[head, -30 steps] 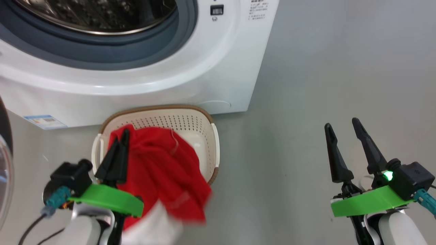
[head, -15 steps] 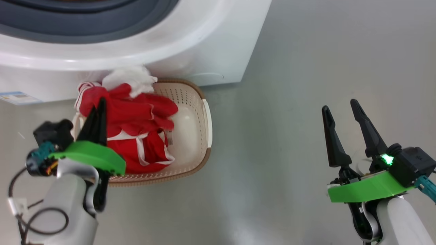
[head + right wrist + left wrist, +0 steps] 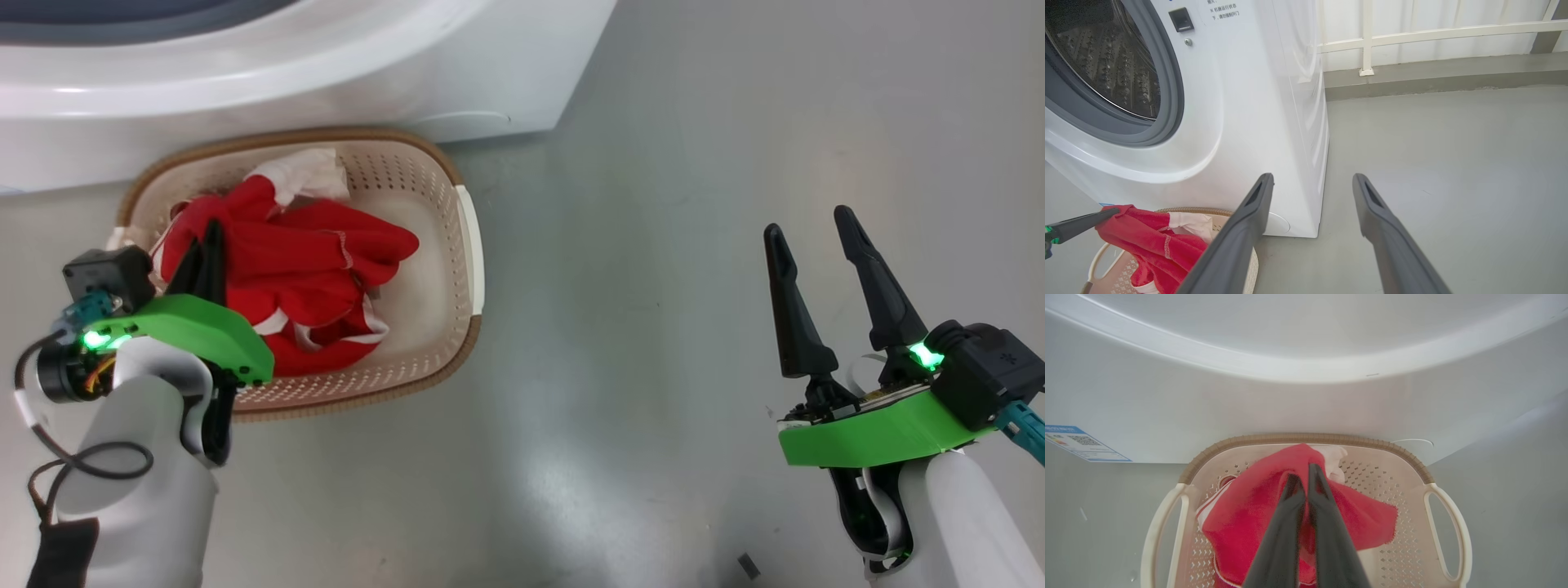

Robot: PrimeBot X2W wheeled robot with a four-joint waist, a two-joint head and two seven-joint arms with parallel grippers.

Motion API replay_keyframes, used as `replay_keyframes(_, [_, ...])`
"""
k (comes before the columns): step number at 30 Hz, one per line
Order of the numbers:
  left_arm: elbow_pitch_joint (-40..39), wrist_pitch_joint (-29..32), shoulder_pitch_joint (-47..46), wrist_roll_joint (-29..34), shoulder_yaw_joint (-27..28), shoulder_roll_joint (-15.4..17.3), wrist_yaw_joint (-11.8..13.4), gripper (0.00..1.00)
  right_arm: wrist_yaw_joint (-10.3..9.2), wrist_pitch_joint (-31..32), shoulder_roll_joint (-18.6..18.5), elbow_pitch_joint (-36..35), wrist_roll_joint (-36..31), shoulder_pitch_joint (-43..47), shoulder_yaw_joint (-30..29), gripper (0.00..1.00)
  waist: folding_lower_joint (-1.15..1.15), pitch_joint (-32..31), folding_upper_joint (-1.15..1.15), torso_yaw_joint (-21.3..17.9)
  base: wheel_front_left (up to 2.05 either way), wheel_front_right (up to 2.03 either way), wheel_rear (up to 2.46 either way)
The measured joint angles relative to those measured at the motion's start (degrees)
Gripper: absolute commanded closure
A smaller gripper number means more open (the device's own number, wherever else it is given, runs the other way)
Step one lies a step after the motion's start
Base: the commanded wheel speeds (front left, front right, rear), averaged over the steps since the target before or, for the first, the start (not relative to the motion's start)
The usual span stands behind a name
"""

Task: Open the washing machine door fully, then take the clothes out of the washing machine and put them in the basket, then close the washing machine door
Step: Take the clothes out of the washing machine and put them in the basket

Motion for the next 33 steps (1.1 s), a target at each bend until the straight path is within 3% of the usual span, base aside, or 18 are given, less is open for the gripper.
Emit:
replay_keyframes(12, [14.8, -0.2, -6.4, 0.6, 0.1, -0.5, -1.9, 1.0, 0.0, 0.0, 0.0, -0.6, 0.4, -2.3, 1.5, 0.0, 0.0, 5.4, 0.0, -1.5, 0.0, 0.0, 0.0])
replay_keyframes(23, [18.0, -0.2, -8.2, 1.0, -0.5, -0.3, -2.0, 1.0, 0.0, 0.0, 0.0, -0.5, 0.4, -3.5, 2.1, 0.0, 0.0, 8.4, 0.0, -2.2, 0.0, 0.0, 0.0])
replay_keyframes(24, [18.1, -0.2, -8.2, 1.1, -0.6, -0.3, -2.0, 0.96, 0.0, 0.0, 0.0, -0.4, 0.4, -3.5, 2.1, 0.0, 0.0, 8.5, 0.0, -2.3, 0.0, 0.0, 0.0])
replay_keyframes(26, [18.3, -0.2, -8.3, 1.5, -0.9, -0.4, -1.9, 0.59, 0.0, 0.0, 0.0, -0.2, 0.4, -3.6, 2.1, 0.0, 0.0, 8.6, 0.0, -2.3, 0.0, 0.0, 0.0])
replay_keyframes(27, [18.4, -0.2, -8.4, 1.5, -1.1, -0.4, -1.9, 0.51, 0.0, 0.0, 0.0, -0.1, 0.4, -3.6, 2.1, 0.0, 0.0, 8.6, 0.0, -2.3, 0.0, 0.0, 0.0])
replay_keyframes(28, [18.6, -0.2, -8.7, 1.5, -1.2, -0.4, -1.9, 0.1, 0.0, 0.0, 0.0, 0.1, 0.4, -3.6, 2.2, 0.0, 0.0, 8.5, 0.0, -2.2, 0.0, 0.0, 0.0])
replay_keyframes(29, [18.7, -0.2, -8.9, 1.5, -1.3, -0.5, -1.9, 0.0, 0.0, 0.0, 0.0, 0.2, 0.4, -3.6, 2.2, 0.0, 0.0, 8.3, 0.0, -2.2, 0.0, 0.0, 0.0])
replay_keyframes(33, [17.4, -0.2, -9.2, 1.4, -1.1, -1.2, -1.9, 0.0, 0.0, 0.0, 0.0, 0.7, 0.4, -4.1, 2.2, 0.0, 0.0, 7.3, 0.0, -1.8, 0.0, 0.0, 0.0])
